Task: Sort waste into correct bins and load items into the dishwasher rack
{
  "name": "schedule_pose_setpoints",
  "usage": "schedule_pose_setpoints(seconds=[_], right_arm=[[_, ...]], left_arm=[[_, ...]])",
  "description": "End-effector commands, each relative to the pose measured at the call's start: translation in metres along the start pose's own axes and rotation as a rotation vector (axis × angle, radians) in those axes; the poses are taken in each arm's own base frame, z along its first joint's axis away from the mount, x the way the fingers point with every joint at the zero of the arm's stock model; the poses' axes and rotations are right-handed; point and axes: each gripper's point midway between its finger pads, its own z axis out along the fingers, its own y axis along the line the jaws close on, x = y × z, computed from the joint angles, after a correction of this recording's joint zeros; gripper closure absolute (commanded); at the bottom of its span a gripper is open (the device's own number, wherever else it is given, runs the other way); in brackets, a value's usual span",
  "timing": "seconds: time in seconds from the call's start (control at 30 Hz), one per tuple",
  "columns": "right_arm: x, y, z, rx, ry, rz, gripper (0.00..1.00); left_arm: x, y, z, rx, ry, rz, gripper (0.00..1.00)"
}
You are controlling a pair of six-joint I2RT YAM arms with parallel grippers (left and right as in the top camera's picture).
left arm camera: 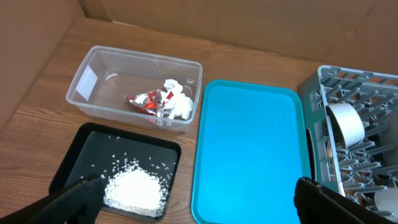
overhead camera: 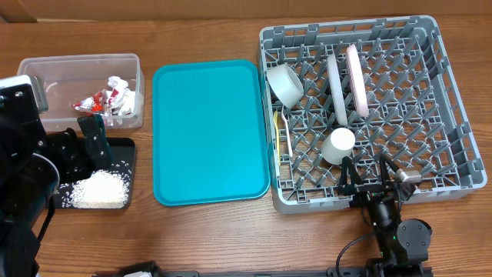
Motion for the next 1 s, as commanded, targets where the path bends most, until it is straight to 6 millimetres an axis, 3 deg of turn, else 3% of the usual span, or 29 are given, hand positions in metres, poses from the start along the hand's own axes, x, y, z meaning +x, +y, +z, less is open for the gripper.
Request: schedule_pose_setpoints(seconds=[0.0, 0.13, 0.27, 0.37, 0.47, 0.63, 0.97], right_arm=[[0.001, 0.0, 0.0, -0.003, -0.006, 0.004, 0.0], [0.001, 0.0, 0.0, -0.003, -0.006, 0.004, 0.0], [0.001, 0.0, 0.0, -0.003, -0.006, 0.004, 0.0], [0.001, 0.0, 0.0, -0.003, -0.006, 0.004, 0.0], [0.001, 0.0, 0.0, -0.004, -0.006, 0.004, 0.0], [0.001, 0.0, 0.0, -0.003, -0.006, 0.004, 0.0], [0.001, 0.0, 0.0, -0.004, -0.006, 0.004, 0.0]], left_arm=[[0.002, -0.005, -0.001, 0.02, 0.005, 0.022, 0.0], [0.008, -0.009, -0.003, 0.031, 0.017, 0.048, 0.0], [-0.001, -0.008, -0.011, 0.011, -0.07, 0.081, 0.0], [-0.016, -0.02, -0.017, 0.068, -0.207, 0.137, 0.0], [-0.015, -0.038, -0.022, 0.159, -0.327, 0.233, 0.0], [0.016, -0.037, -0.017, 0.177, -0.412, 0.259, 0.0], [0.108, -0.031, 0.024, 0.213, -0.476, 0.304, 0.0]])
